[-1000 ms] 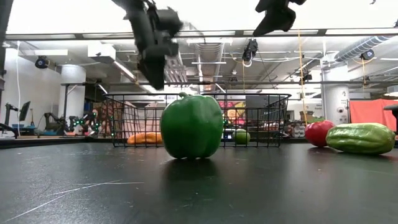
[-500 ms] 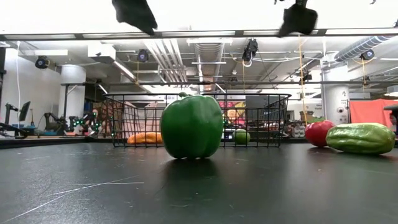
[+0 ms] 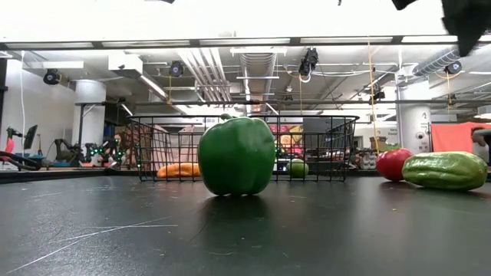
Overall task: Sort produce into baskets
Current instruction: Put the green luffa into the left wire basket
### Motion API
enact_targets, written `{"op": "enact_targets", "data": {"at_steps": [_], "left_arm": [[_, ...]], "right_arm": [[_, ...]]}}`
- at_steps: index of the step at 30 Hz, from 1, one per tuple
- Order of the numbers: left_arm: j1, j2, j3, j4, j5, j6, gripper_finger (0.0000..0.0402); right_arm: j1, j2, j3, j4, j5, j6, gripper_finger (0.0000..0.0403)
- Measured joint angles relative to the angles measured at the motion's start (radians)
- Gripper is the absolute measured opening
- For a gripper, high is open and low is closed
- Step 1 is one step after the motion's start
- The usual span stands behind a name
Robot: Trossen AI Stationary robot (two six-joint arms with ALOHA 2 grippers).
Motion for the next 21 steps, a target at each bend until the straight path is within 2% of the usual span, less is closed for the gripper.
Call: {"op": "enact_targets", "data": {"at_steps": [7, 13, 21], "left_arm": [[-0.021, 0.013, -0.018, -0.002, -0.002, -0.035, 0.0215], [-0.046, 0.019, -0.085, 0.049, -0.029, -0.1, 0.0215], [-0.085, 0.018, -0.184, 0.082, -0.04, -0.251, 0.0215]], "right_arm": [[0.024, 0.0, 0.0, -0.19, -0.028, 0.171, 0.0327], [0.022, 0.0, -0.011, -0.295, -0.02, 0.158, 0.0327], [0.021, 0.0, -0.072, -0.29, -0.019, 0.134, 0.0327]]}}
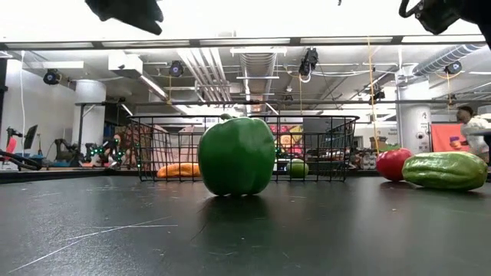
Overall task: Sort produce into baskets
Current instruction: Put the green luffa into the left wire basket
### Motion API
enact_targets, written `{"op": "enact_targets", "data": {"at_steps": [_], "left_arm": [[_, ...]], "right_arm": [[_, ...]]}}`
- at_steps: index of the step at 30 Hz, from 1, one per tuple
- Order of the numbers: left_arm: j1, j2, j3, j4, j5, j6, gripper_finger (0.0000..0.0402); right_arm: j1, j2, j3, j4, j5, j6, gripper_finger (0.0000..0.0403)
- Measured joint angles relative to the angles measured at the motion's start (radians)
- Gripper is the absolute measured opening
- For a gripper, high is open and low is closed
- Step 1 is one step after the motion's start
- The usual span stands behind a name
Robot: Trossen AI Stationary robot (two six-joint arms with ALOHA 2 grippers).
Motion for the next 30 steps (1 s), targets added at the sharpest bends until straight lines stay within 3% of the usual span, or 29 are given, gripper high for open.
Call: {"op": "enact_targets", "data": {"at_steps": [6, 13, 20, 30], "left_arm": [[-0.008, 0.0, -0.033, 0.066, -0.013, -0.011, 0.0215], [-0.009, -0.001, -0.039, 0.077, -0.039, -0.008, 0.0215], [-0.009, -0.001, -0.039, 0.077, -0.04, -0.008, 0.0215], [-0.008, -0.001, -0.039, 0.076, -0.064, -0.007, 0.0215]], "right_arm": [[-0.045, 0.0, -0.086, 0.086, 0.026, -0.046, 0.0327], [-0.167, 0.0, -0.2, 0.316, 0.053, -0.176, 0.0327], [-0.273, 0.0, -0.279, 0.418, 0.053, -0.259, 0.0327], [-0.288, 0.0, -0.356, 0.506, 0.052, -0.266, 0.0327]]}}
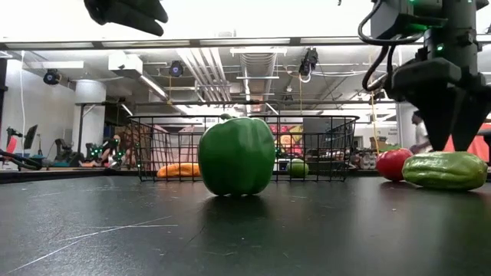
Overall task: Sort produce into baskets
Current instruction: Put the green luffa into the left wire basket
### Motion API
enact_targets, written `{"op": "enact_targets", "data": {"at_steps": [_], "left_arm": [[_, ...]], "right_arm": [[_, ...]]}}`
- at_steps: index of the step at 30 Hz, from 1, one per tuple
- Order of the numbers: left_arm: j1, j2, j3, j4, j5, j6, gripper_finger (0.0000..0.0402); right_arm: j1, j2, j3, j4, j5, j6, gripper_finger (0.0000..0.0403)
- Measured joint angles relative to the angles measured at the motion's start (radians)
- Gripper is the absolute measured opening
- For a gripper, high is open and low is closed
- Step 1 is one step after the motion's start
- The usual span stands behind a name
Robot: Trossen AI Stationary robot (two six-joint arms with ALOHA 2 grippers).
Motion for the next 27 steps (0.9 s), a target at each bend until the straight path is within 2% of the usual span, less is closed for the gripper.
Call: {"op": "enact_targets", "data": {"at_steps": [19, 23, 27], "left_arm": [[0.0, 0.0, 0.0, 0.009, -0.029, 0.0, 0.0215], [0.0, 0.0, -0.001, 0.018, -0.029, 0.0, 0.0215], [0.0, 0.0, -0.01, 0.035, -0.029, 0.001, 0.0215]], "right_arm": [[0.0, 0.0, -0.139, 0.255, 0.0, 0.001, 0.0321], [0.0, 0.0, -0.146, 0.255, 0.001, -0.001, 0.0291], [0.0, 0.0, -0.152, 0.257, 0.003, -0.012, 0.0241]]}}
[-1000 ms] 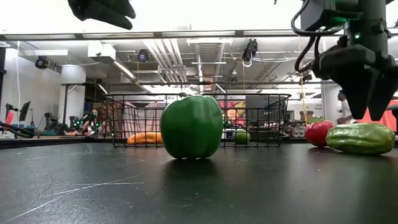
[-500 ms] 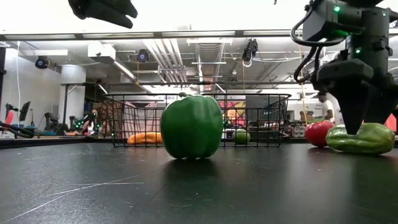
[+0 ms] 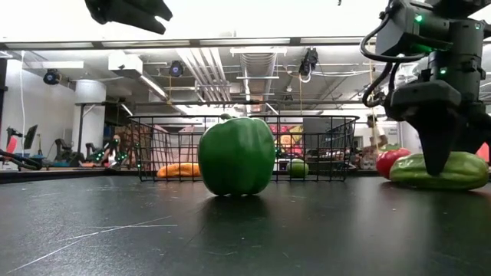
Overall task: Sort produce into baskets
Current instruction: Put the green luffa into the left wire basket
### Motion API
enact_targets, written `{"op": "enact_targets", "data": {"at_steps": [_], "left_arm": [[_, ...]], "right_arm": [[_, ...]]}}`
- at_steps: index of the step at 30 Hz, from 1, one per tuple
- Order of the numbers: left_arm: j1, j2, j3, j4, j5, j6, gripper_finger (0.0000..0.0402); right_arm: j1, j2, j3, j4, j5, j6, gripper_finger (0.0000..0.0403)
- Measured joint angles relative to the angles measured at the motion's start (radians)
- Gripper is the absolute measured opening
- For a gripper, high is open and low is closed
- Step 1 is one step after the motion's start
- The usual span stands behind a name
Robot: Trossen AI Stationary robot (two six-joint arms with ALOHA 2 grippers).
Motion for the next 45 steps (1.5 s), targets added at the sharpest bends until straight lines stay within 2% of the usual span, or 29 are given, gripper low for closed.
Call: {"op": "enact_targets", "data": {"at_steps": [5, 9, 12, 15, 20, 25, 30, 35, 45], "left_arm": [[0.0, 0.003, -0.007, 0.064, 0.03, 0.04, 0.0215], [0.002, 0.005, -0.012, 0.191, 0.149, 0.16, 0.0215], [0.003, 0.005, -0.034, 0.327, 0.196, 0.285, 0.0215], [0.011, 0.004, -0.077, 0.481, 0.241, 0.391, 0.0215], [0.041, 0.004, -0.205, 0.754, 0.319, 0.445, 0.0215], [0.06, 0.006, -0.339, 1.038, 0.324, 0.444, 0.0215], [0.08, 0.028, -0.416, 1.282, 0.321, 0.441, 0.0215], [0.109, 0.045, -0.434, 1.348, 0.318, 0.44, 0.0231], [0.143, 0.112, -0.374, 1.365, 0.326, 0.47, 0.0303]], "right_arm": [[0.0, 0.0, 0.014, 0.0, 0.008, -0.044, 0.0196], [0.003, -0.002, 0.077, 0.001, 0.022, -0.128, 0.0197], [0.012, -0.002, 0.14, 0.041, 0.049, -0.224, 0.0205], [0.029, -0.002, 0.178, 0.178, 0.07, -0.358, 0.0207], [0.05, -0.002, 0.189, 0.461, 0.069, -0.583, 0.0208], [0.06, 0.004, 0.189, 0.666, 0.108, -0.838, 0.0209], [0.062, 0.037, 0.189, 0.865, 0.112, -1.05, 0.021], [0.062, 0.088, 0.218, 0.912, 0.113, -1.179, 0.021], [0.06, 0.19, 0.3, 0.905, 0.12, -1.226, 0.021]]}}
